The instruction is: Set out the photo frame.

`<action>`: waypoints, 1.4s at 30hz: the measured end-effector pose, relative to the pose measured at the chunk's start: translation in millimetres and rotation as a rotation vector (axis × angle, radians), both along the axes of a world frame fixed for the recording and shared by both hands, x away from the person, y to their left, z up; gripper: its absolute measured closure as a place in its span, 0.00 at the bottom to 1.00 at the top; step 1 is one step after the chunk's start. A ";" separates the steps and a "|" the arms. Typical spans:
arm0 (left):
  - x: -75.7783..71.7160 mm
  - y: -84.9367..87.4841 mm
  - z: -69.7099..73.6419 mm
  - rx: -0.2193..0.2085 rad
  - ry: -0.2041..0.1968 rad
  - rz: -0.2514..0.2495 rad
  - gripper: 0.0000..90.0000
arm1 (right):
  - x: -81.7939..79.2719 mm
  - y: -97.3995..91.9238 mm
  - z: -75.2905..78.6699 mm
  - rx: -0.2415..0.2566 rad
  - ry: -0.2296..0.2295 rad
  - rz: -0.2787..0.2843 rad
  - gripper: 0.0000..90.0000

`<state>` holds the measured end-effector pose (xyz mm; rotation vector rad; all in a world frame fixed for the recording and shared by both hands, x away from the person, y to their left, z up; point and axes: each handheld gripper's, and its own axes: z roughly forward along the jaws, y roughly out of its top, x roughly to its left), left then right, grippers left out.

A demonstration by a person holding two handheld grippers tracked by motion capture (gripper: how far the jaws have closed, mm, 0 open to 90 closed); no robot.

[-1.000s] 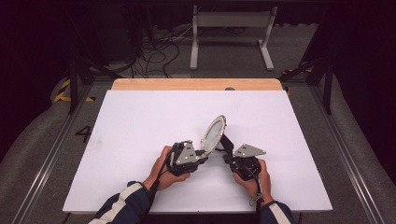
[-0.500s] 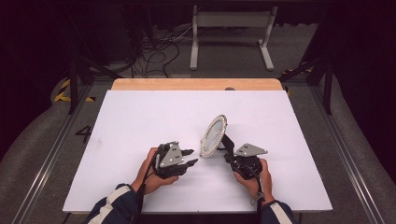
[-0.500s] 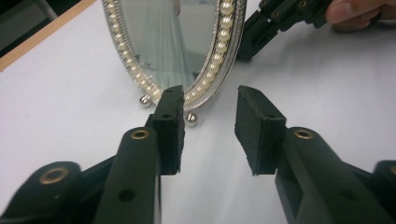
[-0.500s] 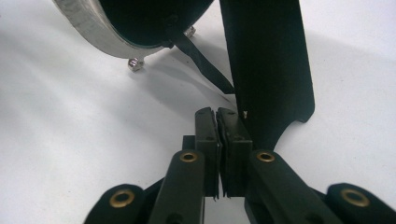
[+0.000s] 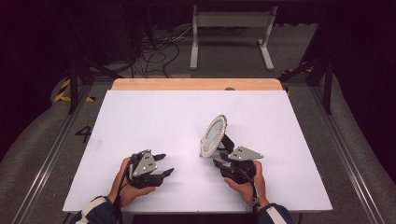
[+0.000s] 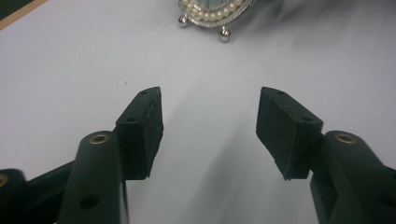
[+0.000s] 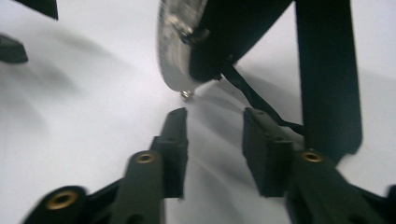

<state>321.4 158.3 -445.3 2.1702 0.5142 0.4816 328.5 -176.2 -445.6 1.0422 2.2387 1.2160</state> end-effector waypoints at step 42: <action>-20.6 37.2 -9.7 -0.057 0.077 0.130 0.13 | 27.0 35.7 -10.1 0.140 -0.022 -0.135 0.66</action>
